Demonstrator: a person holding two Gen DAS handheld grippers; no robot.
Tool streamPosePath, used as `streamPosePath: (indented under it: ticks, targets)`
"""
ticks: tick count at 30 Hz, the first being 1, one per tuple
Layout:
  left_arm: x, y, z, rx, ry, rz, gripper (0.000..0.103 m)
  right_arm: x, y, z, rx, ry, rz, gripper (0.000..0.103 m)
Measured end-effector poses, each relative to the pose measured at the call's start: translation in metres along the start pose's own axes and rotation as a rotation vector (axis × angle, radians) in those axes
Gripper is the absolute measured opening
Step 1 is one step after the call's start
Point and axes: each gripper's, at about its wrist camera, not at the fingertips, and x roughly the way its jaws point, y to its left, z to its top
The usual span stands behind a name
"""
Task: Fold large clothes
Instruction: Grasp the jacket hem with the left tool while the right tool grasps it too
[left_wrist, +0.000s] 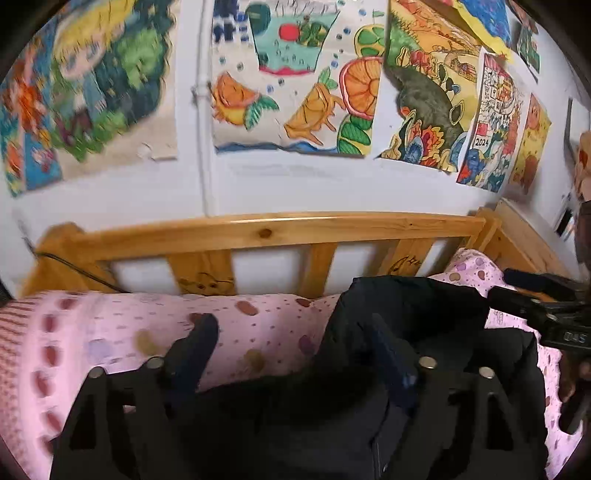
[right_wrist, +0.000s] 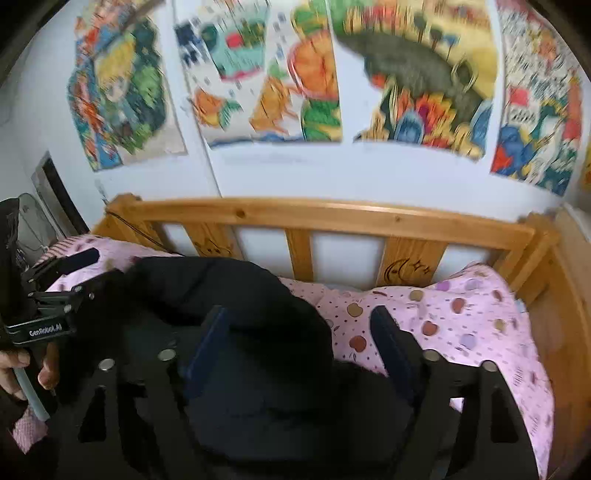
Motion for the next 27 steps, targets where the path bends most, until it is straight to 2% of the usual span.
streamPosePath:
  ticks: [1, 4, 6, 7, 8, 9, 10, 11, 13, 14, 17, 21, 23, 27]
  targets:
    - [0.004, 0.002, -0.003, -0.012, -0.014, -0.022, 0.075, 0.009, -0.002, 0.001, 0.004, 0.003, 0.014, 0.068]
    - [0.016, 0.01, -0.001, -0.076, -0.024, -0.1, 0.058, 0.025, -0.002, -0.001, 0.005, -0.027, 0.056, 0.068]
    - [0.026, 0.01, 0.002, -0.096, 0.022, -0.131, 0.035, 0.037, -0.003, -0.001, 0.006, -0.009, 0.037, 0.068]
    - [0.03, 0.007, 0.003, -0.087, 0.043, -0.138, 0.028, 0.044, -0.001, -0.001, 0.009, 0.01, 0.018, 0.068]
    - [0.033, 0.004, 0.003, -0.072, 0.06, -0.134, 0.012, 0.047, -0.002, -0.001, 0.012, 0.024, 0.012, 0.063]
    - [0.033, 0.001, 0.003, -0.067, 0.07, -0.12, 0.009, 0.05, -0.001, -0.001, 0.014, 0.033, 0.009, 0.045]
    - [0.029, 0.0, 0.002, -0.083, 0.055, -0.122, 0.009, 0.05, 0.001, -0.001, 0.015, 0.033, 0.002, 0.034]
    - [0.023, 0.003, 0.0, -0.109, 0.035, -0.138, 0.008, 0.048, 0.002, -0.001, 0.02, 0.024, -0.01, 0.018]
    - [0.009, 0.008, -0.003, -0.147, 0.01, -0.16, 0.007, 0.035, 0.002, -0.004, 0.029, -0.009, -0.033, 0.01]
    - [0.003, 0.01, -0.004, -0.145, -0.002, -0.171, 0.006, 0.027, 0.003, -0.005, 0.026, -0.025, -0.034, 0.008]
    - [-0.031, 0.008, -0.011, -0.048, -0.05, -0.173, 0.006, -0.004, 0.003, -0.013, -0.014, -0.082, -0.035, 0.005]
    - [-0.068, 0.016, -0.039, -0.011, -0.061, -0.266, 0.005, -0.045, 0.002, -0.031, -0.073, -0.138, 0.004, 0.004]
    - [-0.076, 0.017, -0.056, -0.008, -0.055, -0.298, 0.005, -0.059, 0.005, -0.046, -0.086, -0.131, 0.027, 0.004]
    - [-0.076, 0.016, -0.091, 0.028, -0.004, -0.292, 0.005, -0.068, 0.016, -0.079, -0.169, -0.064, 0.044, 0.003]
